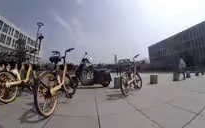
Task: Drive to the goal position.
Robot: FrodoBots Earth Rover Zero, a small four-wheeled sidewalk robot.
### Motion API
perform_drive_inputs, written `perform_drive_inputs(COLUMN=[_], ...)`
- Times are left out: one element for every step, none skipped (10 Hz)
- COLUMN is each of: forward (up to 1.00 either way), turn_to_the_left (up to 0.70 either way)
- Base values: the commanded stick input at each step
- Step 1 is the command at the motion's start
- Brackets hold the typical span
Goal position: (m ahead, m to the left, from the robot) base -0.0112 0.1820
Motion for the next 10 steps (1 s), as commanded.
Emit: perform_drive_inputs(forward=[0.0, 0.0, 0.0, 0.0, 0.0, 0.0, 0.0, 0.0, 0.0, 0.0], turn_to_the_left=[-0.7, -0.7, -0.7, -0.7, -0.7, -0.7, -0.7, -0.7, -0.7, -0.7])
